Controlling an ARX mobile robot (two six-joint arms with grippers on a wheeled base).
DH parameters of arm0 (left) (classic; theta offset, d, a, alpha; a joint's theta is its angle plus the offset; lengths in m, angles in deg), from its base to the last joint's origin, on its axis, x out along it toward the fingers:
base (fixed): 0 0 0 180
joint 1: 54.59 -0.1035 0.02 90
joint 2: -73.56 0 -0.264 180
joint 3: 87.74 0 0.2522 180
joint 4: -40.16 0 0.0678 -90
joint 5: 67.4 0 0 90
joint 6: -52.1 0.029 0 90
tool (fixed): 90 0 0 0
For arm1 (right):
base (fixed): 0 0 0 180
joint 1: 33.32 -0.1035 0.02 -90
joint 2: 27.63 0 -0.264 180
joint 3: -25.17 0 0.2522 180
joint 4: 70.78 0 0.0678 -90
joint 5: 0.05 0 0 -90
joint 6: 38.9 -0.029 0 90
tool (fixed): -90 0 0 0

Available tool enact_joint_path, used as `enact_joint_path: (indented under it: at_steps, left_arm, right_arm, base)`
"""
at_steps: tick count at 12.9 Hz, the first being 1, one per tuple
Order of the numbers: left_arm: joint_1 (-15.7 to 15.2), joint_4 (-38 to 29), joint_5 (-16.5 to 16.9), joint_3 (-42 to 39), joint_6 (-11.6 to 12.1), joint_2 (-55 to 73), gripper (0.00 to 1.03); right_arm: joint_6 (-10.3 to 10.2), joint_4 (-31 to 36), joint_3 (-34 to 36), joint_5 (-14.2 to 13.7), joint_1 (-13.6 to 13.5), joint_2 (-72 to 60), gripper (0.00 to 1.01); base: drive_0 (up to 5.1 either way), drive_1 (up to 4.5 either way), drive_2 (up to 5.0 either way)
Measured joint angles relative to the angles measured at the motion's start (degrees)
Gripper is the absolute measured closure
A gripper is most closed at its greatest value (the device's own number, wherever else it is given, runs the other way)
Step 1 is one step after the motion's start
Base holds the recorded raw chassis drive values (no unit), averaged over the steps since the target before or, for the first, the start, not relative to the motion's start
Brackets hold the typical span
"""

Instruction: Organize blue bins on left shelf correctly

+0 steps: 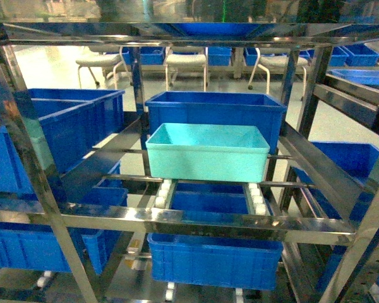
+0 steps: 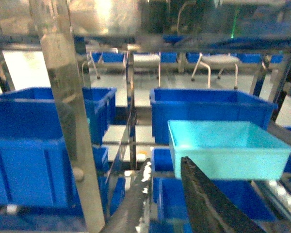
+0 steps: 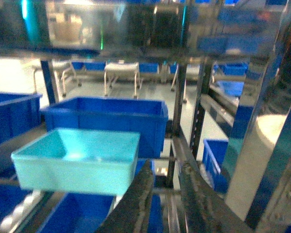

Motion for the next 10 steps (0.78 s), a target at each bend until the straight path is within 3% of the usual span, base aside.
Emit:
enact_joint_path:
  at_steps: [1,2,3,5,8,9,10]
  left_arm:
    - [-1.8,2.3,2.5,-3.6,0.0,-3.0,0.95]
    - [-3.6,3.3,2.4,-5.8,0.0,-6.8,1.01]
    - [-3.7,3.9,2.5,-7.0,0.0,-10.6,1.01]
    - [-3.3,8.2,2.9,-10.8,0.0,-17.6,1.01]
    - [-3.3,15.3,2.9,-14.1,0.0,-28.5,1.01]
    - [-3.3,19.1,2.9,-15.2,0.0,-33.1,1.01]
    - [-3.3,21.5,2.9,-15.8,0.0,-36.5,1.01]
  right_arm:
    - [0.0,-1.7,4.5,1.5,1.1,1.9,0.92]
    - [0.2,-3.1,8.4,2.6,2.6,4.5,0.99]
    - [0.3,-3.5,10.2,3.6,3.7,8.7,0.99]
    - [0.3,-11.5,13.4,5.6,5.7,20.4,0.99]
    - [0.3,-17.9,18.0,8.1,7.7,31.5,0.99]
    - [0.3,-21.0,19.5,11.2,10.4,36.0,0.99]
    - [0.3,-23.9,20.3,12.0,12.7,39.8,0.99]
  base:
    - [0.0,0.00,0.0]
    - [0.0,0.00,0.0]
    - [0.0,0.00,0.0]
    - [0.0,0.00,0.0]
    - [0.0,0.00,0.0]
    - [0.0,0.00,0.0]
    - [0.0,0.00,0.0]
